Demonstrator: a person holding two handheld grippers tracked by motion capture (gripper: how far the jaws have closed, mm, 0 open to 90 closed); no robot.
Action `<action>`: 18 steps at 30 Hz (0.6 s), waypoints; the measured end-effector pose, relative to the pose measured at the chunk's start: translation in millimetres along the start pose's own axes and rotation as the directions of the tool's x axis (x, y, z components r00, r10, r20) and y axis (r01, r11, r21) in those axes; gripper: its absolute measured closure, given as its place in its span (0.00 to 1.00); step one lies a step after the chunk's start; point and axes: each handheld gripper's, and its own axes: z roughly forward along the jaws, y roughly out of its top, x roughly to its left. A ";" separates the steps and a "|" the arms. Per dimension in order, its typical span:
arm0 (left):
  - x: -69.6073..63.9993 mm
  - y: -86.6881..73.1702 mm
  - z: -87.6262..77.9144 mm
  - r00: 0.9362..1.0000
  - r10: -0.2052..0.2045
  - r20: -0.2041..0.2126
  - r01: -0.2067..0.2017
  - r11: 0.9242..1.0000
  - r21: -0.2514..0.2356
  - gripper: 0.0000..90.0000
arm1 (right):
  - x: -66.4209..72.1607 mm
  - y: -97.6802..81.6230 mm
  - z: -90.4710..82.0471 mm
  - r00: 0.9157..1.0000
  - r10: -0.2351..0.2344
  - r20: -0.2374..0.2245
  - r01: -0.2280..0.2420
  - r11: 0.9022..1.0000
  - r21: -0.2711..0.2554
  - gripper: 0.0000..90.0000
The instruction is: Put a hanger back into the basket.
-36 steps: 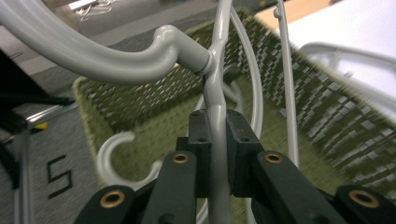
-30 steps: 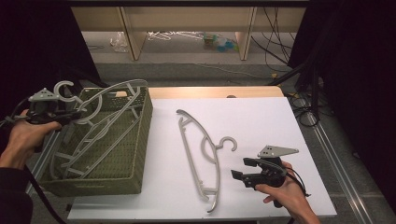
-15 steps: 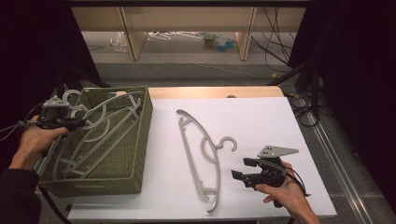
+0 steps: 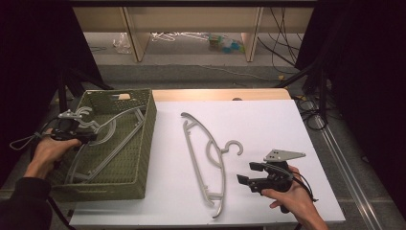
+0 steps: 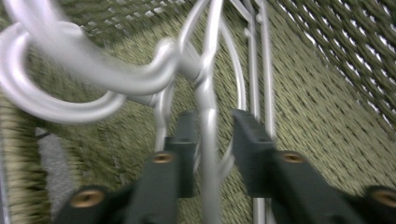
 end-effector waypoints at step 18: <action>-68.1 0.9 -82.5 0.998 -0.023 0.065 0.040 0.960 -0.278 0.34 | -0.1 -2.5 5.7 1.000 0.026 -0.013 -0.026 1.000 -0.013 0.33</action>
